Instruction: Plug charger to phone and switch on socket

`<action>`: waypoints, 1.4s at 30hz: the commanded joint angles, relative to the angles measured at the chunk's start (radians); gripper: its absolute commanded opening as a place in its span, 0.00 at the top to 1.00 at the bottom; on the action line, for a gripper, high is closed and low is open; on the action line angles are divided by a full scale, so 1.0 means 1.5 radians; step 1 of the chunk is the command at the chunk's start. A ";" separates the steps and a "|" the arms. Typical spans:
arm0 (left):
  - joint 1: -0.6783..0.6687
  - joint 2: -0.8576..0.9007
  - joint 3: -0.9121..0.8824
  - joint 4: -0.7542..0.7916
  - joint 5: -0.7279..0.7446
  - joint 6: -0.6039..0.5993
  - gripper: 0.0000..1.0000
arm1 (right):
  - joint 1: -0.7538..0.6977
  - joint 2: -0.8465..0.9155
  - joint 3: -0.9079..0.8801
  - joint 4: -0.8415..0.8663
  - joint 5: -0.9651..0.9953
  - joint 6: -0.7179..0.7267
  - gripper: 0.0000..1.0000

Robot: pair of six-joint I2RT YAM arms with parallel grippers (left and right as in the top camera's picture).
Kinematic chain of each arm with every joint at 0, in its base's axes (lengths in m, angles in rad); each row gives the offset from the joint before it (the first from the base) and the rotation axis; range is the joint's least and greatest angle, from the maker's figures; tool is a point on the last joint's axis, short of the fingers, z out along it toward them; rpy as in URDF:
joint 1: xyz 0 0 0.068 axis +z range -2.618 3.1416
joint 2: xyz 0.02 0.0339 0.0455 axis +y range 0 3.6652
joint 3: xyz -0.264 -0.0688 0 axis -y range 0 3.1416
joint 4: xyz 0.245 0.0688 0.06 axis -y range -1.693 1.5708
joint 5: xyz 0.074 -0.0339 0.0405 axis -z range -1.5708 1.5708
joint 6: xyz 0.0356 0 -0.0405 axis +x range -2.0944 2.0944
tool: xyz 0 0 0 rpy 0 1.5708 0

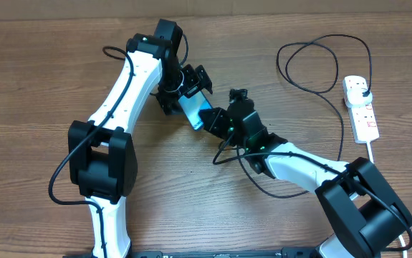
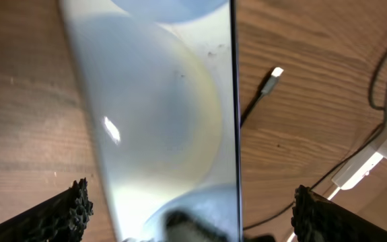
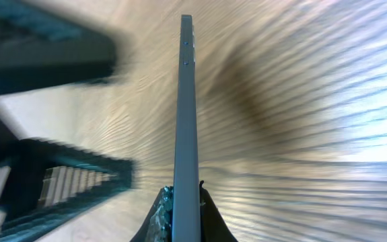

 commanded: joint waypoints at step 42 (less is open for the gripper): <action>-0.023 -0.185 -0.842 1.698 0.137 -0.542 0.00 | -0.156 -0.210 -0.023 -0.017 -0.369 0.035 0.96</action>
